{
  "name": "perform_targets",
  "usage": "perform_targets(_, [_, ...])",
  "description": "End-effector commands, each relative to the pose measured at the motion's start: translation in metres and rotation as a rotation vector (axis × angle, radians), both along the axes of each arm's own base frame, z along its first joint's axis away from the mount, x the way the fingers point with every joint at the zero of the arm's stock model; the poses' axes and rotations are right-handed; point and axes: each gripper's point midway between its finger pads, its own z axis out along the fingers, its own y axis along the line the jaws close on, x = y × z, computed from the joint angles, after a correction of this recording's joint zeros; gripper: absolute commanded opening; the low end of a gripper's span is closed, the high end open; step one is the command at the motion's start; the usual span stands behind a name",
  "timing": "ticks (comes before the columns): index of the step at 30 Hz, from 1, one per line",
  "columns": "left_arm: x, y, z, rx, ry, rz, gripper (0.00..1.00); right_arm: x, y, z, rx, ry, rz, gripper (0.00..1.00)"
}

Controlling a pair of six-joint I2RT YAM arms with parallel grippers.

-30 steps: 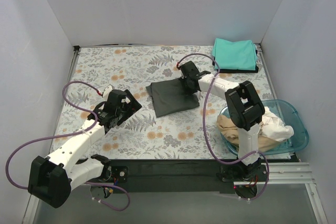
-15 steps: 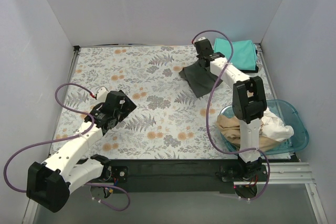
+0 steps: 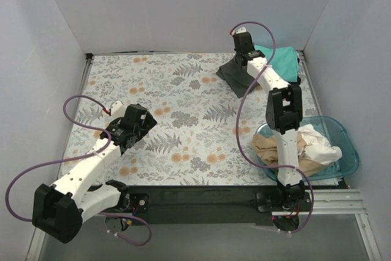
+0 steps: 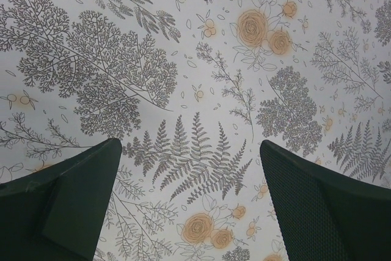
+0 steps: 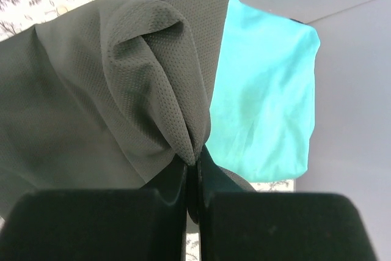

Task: Fold and stack the t-shirts
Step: Neatly place the folded tshirt to the corner

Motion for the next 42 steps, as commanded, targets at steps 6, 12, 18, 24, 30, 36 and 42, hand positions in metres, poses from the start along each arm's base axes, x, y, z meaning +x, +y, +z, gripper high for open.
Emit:
perform_targets(6, [0.012, 0.002, 0.013, 0.018, -0.031, 0.026, 0.97, 0.035, -0.007, 0.047, 0.135, -0.232, -0.112, 0.01])
perform_targets(12, [0.012, 0.002, 0.015, 0.016, -0.038, 0.030, 0.97, 0.041, -0.029, 0.065, 0.180, -0.313, -0.203, 0.01])
perform_targets(18, [0.014, 0.000, 0.016, 0.010, -0.041, 0.026, 0.97, 0.044, -0.037, 0.082, 0.209, -0.352, -0.204, 0.01])
perform_targets(24, [0.016, -0.003, 0.018, 0.003, -0.047, 0.015, 0.97, 0.044, -0.043, 0.101, 0.259, -0.381, -0.191, 0.01])
perform_targets(30, [0.016, -0.003, 0.018, 0.000, -0.046, 0.012, 0.97, 0.044, -0.036, 0.122, 0.307, -0.400, -0.119, 0.01])
perform_targets(36, [0.013, -0.002, 0.021, -0.008, -0.054, 0.015, 0.97, 0.041, -0.041, 0.145, 0.303, -0.433, -0.104, 0.01])
perform_targets(42, [0.011, -0.002, 0.025, -0.015, -0.071, 0.016, 0.97, 0.037, -0.053, 0.158, 0.291, -0.450, -0.111, 0.01])
